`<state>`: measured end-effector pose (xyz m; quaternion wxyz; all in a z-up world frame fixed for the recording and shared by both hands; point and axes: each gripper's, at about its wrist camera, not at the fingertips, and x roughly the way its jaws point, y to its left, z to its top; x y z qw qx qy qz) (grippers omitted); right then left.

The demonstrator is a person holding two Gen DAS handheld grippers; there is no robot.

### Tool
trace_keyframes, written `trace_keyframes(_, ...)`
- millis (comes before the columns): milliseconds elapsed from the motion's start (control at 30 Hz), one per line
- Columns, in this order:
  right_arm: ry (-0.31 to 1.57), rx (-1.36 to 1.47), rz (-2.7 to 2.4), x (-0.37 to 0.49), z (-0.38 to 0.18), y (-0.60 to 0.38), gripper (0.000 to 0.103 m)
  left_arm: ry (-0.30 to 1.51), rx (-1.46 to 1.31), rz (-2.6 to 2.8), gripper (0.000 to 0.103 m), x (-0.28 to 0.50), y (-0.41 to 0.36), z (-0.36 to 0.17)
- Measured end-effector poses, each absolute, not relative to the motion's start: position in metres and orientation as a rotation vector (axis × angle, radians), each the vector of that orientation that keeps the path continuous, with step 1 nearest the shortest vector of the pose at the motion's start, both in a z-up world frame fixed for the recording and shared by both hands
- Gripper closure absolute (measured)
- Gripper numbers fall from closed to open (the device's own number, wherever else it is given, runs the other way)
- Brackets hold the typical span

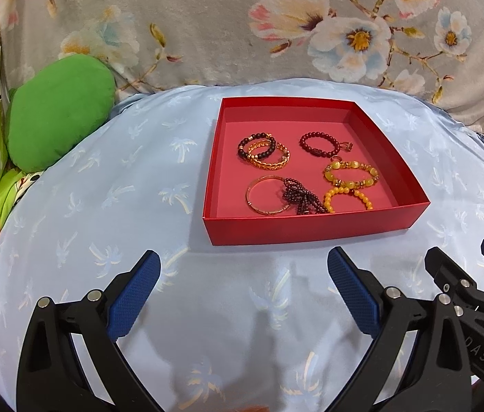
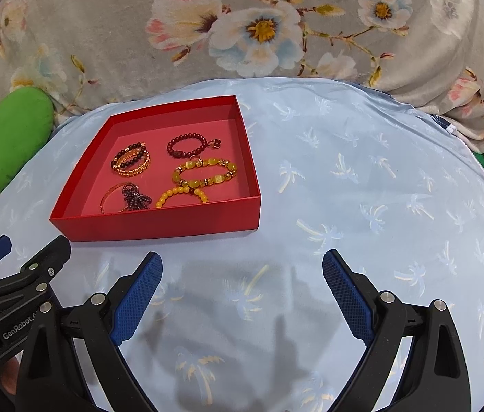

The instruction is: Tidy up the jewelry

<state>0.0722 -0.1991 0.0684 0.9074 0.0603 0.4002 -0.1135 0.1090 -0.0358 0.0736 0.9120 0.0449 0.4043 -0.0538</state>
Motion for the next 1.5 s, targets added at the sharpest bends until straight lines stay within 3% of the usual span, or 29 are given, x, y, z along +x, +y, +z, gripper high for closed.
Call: trace_keyframes(1500,0.835,0.127,-0.234,0.0725,0.0666,-0.1966,0.012,0.838,0.094,-0.096,0.010,0.1095,-0.0355,0.0705)
